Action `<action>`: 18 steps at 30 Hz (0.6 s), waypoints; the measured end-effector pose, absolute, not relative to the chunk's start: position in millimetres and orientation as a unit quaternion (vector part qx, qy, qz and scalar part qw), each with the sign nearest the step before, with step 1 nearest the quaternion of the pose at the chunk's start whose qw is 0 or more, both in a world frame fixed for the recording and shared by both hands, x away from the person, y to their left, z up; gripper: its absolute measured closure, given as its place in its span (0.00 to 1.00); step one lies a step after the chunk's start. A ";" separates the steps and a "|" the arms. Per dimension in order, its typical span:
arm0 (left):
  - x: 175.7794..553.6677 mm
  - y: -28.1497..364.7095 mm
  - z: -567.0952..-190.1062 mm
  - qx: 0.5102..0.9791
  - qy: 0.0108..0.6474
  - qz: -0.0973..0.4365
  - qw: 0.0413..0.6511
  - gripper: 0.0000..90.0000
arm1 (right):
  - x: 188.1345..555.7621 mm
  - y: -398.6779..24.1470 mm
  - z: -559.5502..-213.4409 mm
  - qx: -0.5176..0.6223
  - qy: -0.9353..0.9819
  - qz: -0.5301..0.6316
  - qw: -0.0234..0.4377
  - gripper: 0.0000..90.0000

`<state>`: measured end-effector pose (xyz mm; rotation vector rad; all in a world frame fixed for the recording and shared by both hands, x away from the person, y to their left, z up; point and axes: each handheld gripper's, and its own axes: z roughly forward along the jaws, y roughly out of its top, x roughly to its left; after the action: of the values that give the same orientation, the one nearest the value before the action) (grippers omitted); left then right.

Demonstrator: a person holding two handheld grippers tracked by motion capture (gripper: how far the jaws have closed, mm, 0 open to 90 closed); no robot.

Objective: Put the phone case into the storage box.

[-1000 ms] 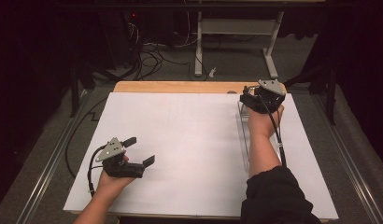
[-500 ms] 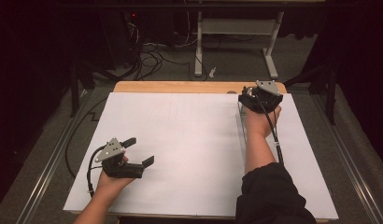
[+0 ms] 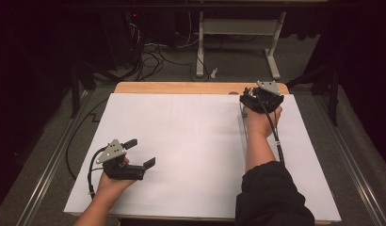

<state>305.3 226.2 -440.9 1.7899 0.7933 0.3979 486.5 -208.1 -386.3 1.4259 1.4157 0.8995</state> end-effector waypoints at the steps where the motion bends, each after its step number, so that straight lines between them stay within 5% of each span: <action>1: 305.3 226.2 -440.9 0.754 0.334 0.168 0.541 0.01 | 487.4 -207.7 -386.0 0.577 0.574 0.364 0.453 0.14; 18: 305.8 224.9 -442.1 0.758 0.332 0.166 0.537 0.01 | 495.3 -211.0 -386.0 0.578 0.576 0.368 0.446 0.14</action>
<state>305.8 224.9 -442.1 1.8029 0.7891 0.3955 495.3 -211.0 -386.0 1.4321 1.4259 0.9109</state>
